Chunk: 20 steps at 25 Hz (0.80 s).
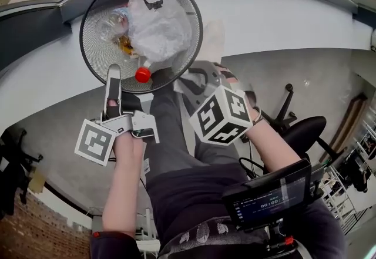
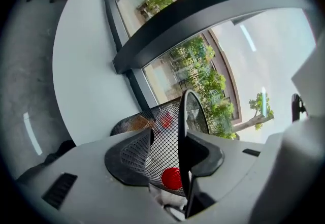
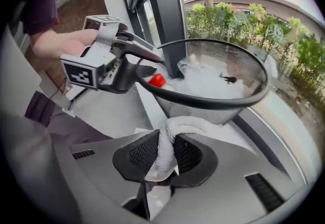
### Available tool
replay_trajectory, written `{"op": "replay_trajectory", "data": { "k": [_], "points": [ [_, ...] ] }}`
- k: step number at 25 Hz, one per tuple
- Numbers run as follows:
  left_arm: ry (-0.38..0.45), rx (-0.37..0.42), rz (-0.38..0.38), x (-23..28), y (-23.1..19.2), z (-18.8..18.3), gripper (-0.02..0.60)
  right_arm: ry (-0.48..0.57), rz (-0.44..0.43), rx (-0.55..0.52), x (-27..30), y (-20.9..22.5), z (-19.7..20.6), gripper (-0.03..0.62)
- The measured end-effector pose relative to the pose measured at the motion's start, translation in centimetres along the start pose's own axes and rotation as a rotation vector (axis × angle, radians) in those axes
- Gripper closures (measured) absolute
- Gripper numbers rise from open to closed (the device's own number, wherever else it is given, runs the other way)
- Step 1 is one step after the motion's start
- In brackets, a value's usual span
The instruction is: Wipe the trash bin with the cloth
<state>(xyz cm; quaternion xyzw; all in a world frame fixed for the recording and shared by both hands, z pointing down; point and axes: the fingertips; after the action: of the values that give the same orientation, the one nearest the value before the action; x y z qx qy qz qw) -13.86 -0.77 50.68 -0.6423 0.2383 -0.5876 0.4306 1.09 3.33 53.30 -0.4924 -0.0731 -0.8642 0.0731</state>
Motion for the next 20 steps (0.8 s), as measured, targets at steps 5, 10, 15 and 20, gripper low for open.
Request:
{"op": "replay_trajectory", "data": {
  "k": [5, 10, 15, 20],
  "points": [
    [-0.009, -0.005, 0.032, 0.1, 0.3, 0.3, 0.424, 0.144, -0.075, -0.008, -0.5, -3.9, -3.8, 0.519],
    [-0.005, 0.007, 0.035, 0.1, 0.0, 0.3, 0.422, 0.313, -0.231, -0.044, -2.2, -7.1, -6.8, 0.519],
    [-0.086, 0.066, 0.054, 0.3, 0.3, 0.9, 0.41, 0.296, -0.267, -0.058, -2.1, -7.1, -5.5, 0.519],
    [-0.102, 0.104, 0.053, -0.4, 0.1, 0.3, 0.403, 0.14, -0.054, 0.036, -3.7, 0.4, 2.2, 0.518]
  ]
}}
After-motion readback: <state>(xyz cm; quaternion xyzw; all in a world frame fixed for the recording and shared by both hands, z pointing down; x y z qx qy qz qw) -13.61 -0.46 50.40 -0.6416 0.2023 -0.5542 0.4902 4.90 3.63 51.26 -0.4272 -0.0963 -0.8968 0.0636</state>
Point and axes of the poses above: the fingertips, and each gripper's own axes: x forward along the fingers, y to its right, z out of its underside, and after that the axes turned 10 degrees about -x, right-handed
